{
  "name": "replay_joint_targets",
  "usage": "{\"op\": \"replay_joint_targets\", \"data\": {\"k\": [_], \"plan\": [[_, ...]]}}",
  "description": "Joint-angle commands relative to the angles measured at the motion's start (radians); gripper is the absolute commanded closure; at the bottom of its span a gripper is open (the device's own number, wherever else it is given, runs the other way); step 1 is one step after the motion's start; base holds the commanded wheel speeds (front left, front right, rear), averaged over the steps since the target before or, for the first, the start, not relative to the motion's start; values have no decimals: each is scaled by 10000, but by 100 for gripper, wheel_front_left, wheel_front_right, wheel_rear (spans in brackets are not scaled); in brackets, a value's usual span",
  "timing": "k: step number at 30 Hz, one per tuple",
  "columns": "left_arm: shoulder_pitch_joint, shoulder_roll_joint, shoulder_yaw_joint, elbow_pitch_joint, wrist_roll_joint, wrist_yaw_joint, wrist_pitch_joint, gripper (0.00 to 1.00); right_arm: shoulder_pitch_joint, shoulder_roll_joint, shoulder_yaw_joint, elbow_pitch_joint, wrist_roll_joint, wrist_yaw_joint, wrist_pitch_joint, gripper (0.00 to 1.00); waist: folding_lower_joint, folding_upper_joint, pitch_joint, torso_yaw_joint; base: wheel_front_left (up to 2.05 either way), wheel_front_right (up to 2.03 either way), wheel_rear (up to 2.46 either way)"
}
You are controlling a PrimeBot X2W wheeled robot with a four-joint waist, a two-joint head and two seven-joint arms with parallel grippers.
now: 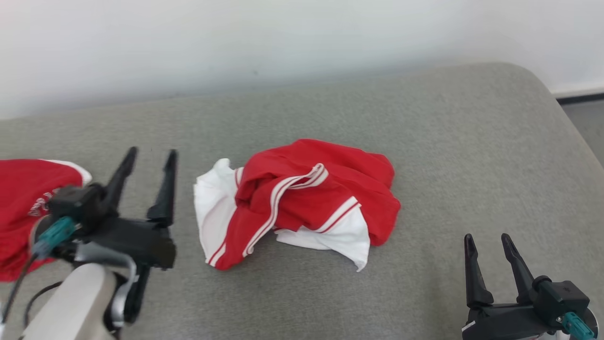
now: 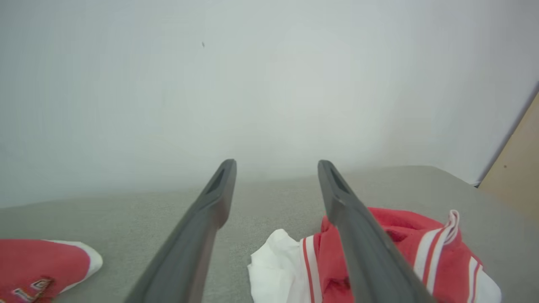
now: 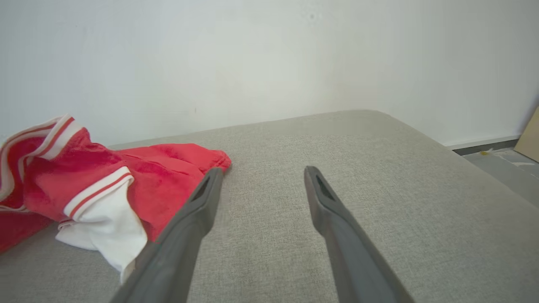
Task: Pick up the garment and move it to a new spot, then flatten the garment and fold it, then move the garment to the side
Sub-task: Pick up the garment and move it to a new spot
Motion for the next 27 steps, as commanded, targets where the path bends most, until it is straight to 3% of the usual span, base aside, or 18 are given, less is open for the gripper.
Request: {"op": "replay_joint_targets", "data": {"k": [1, 6, 11, 15, 27], "plan": [[352, 139, 319, -344, 169, 155, -43, 0, 143, -14, -12, -67, -84, 12, 48, 0, 0, 0, -556, 606, 0, 0, 0], [1973, 566, 1667, -1825, 821, 757, -35, 0, 310, -13, 70, -300, -162, 12, 250, 0, 0, 0, -900, 959, 0, 0, 0], [3636, 652, 2705, -2941, 1309, 894, -36, 0, 447, -14, 79, -546, -293, 12, 511, 0, 0, 0, -1093, 1166, 0, 0, 0], [4653, 213, 3282, -3485, 1836, 891, -37, 0, 609, -14, -3, -721, -320, 12, 651, 0, 0, 0, -1180, 1356, 0, 0, 0], [5763, -1296, 3898, -3305, 3025, 125, -38, 0, 700, -13, 99, -816, -41, 12, 746, 0, 0, 0, -1134, 1614, 0, 0, 0]]}}
